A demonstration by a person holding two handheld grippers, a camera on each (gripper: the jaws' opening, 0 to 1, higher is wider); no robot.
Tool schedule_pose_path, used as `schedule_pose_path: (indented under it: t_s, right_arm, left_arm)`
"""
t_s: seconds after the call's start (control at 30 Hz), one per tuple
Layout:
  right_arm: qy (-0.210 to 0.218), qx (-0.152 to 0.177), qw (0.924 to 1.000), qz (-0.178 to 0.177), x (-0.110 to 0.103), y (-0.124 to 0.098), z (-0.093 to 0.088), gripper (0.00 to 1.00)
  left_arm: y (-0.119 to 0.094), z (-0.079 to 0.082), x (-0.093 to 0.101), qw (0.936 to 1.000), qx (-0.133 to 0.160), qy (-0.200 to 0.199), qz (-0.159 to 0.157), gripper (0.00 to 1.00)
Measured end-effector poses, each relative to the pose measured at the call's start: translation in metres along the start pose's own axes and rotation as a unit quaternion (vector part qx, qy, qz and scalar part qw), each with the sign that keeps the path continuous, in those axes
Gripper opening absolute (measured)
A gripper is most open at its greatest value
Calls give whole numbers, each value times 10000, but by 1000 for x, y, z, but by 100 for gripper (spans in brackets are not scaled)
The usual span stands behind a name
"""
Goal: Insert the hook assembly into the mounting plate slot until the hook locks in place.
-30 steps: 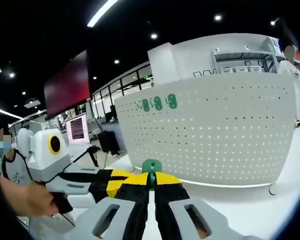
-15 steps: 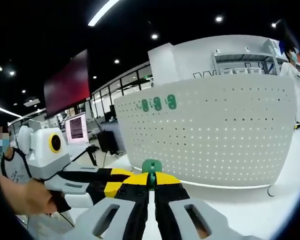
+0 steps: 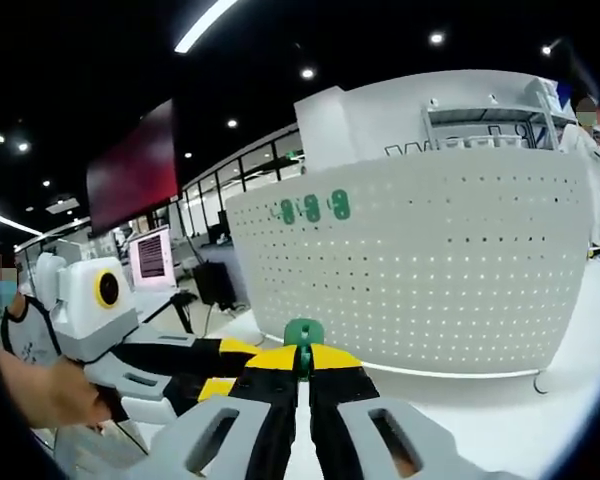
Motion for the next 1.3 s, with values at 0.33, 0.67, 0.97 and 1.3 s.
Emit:
schedule_pose_path:
  t_s: [0.33, 0.67, 0.97, 1.3]
  right_arm:
    - [-3, 2, 10000, -5, 0, 1, 1, 1]
    - [-26, -3, 10000, -21, 1, 1, 1, 1]
    - [-56, 3, 10000, -39, 1, 1, 3, 1]
    - [-97, -11, 9999, -56, 0, 1, 3, 1]
  left_arm:
    - [-2, 0, 0, 9999, -72, 46, -121, 36]
    - [-2, -2, 4, 9991, -185, 139, -367, 49]
    - [-3, -2, 6, 9983, -273, 158, -497, 60]
    - [-5, -6, 9, 9974, -385, 14, -610, 75]
Point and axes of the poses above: the point that each gripper's makers call its tool centre point, and the gripper's own axes: y roughly forward along the fingers, x roughly to its right, z roughly out of its top, the point moved 8 cm from there along -y, roughly backward along the fingers, and after that the axes turned 5 degrees about -x, right-handed, at the moved point
